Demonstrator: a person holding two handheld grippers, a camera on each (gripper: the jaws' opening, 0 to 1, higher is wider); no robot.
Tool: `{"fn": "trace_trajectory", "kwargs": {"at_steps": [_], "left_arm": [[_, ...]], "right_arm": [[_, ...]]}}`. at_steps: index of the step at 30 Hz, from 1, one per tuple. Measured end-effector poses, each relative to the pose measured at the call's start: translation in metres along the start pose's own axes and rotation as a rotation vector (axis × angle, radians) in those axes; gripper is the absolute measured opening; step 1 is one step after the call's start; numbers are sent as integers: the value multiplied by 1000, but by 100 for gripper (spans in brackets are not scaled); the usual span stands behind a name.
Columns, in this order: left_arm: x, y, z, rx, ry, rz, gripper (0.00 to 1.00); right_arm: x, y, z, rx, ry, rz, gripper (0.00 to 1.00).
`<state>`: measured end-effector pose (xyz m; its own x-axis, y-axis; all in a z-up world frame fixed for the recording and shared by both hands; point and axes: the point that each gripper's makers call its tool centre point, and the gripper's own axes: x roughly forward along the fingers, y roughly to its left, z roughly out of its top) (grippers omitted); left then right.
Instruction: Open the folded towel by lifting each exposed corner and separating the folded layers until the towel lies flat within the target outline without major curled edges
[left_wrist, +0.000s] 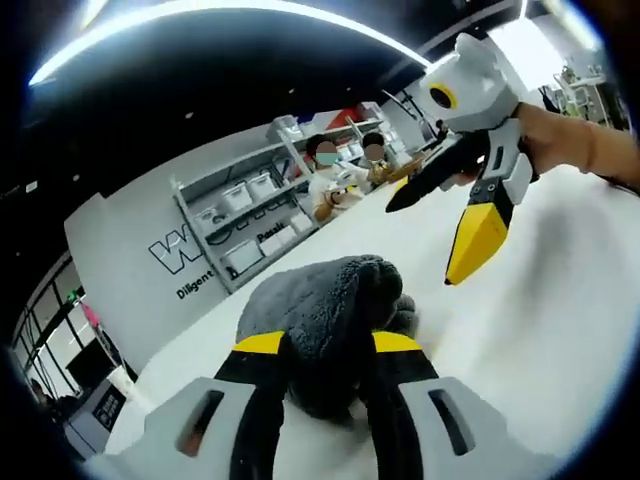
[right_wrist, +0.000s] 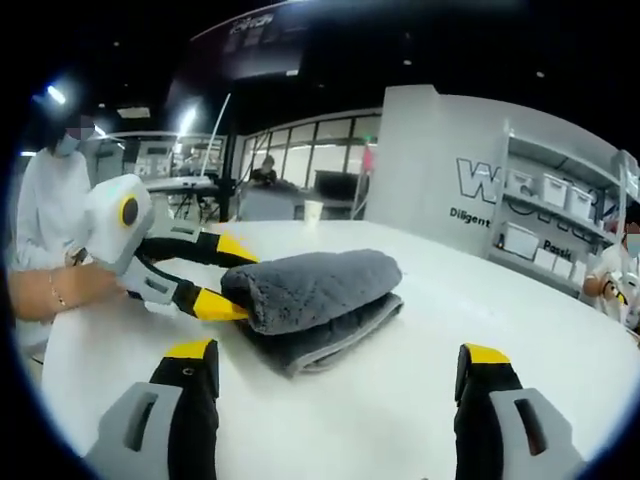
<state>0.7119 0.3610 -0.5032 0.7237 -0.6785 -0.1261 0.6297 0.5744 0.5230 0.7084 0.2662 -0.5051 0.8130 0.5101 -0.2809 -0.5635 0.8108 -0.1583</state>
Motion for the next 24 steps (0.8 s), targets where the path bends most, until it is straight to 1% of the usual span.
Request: {"fn": "trace_trajectory", "kwargs": {"at_steps": [2,5,6,7,9,10,12,13,15,16,19,22,24], "left_arm": [[1,-1,2,-11,-11,-12,23],[1,3,2,-72,-27,-12,19],[1,2,7,-114,-40,-16,18],[0,4,8,-170,-43,-18,16],[-6,16,-5,-237,-30,-15,15],[0,15,-2,-270,-35,-24,15],[1,18,0,-322,-54,-14,13],[0,16,-1,-348,-61,-11,12],[-6,25,1,-378,-89,11,10],[-9,24,1,-399,-97,14,9],[-12,34,-3,-487,-116,39,8],[-17,40,-4,-617,-151,44,8],[-19,43,-7,-693,-160,48,8]], "right_arm": [[0,0,0,2,-1,1,98],[0,1,-1,-1,4,4,98],[1,2,-1,-2,5,4,98],[1,2,-1,-2,6,4,98],[1,2,-2,-2,6,5,98],[1,2,-2,-1,6,5,98],[1,2,-2,-1,6,5,98],[1,2,-2,-1,7,5,98],[1,2,-2,-3,9,6,98],[2,3,-2,-4,9,8,98],[2,4,-3,-10,15,9,98],[2,4,-3,-10,16,11,98],[2,4,-3,-10,16,11,98]]}}
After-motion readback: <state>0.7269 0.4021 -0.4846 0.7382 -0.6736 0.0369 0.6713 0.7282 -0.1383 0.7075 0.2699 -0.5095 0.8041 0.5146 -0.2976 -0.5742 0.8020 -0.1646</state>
